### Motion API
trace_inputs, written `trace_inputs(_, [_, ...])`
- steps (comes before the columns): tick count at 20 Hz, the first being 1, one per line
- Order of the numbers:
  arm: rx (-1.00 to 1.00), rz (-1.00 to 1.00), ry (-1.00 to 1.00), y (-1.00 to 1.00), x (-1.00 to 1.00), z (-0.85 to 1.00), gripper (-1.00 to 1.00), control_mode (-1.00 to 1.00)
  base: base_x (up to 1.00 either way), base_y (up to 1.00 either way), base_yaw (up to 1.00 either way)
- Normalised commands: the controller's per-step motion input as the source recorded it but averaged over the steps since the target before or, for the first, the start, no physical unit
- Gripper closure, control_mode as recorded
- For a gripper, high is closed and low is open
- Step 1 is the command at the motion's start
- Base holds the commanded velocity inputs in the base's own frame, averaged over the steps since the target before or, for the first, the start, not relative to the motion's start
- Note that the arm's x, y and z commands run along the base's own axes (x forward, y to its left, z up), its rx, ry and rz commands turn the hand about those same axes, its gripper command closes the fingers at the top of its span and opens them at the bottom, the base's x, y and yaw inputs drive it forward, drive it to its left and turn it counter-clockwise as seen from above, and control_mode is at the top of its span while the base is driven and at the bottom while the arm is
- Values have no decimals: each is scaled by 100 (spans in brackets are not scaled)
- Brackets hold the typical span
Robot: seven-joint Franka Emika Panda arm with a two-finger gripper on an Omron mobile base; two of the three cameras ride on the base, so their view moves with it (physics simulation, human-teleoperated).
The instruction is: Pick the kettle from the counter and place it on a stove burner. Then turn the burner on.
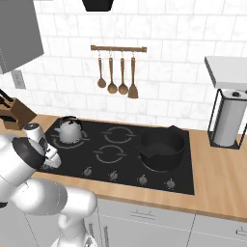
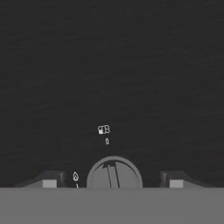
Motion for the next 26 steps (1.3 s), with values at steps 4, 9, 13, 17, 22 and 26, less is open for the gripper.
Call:
trace_inputs(4, [0,0,0,0,0,0,100,-100,0,0,0])
trace_inputs(9, [0,7,-1,0,-11,0,100,-100,0,0,0])
trace_inputs(13, [-10,38,0,7,-21,0,100,-100,0,0,0])
trace_inputs(17, [-15,49,0,16,-23,0,100,-100,0,0,0])
trace_inputs(22, [-19,52,0,27,-18,0,100,-100,0,0,0])
trace_inputs(26, [-19,54,0,29,-17,0,100,-100,0,0,0])
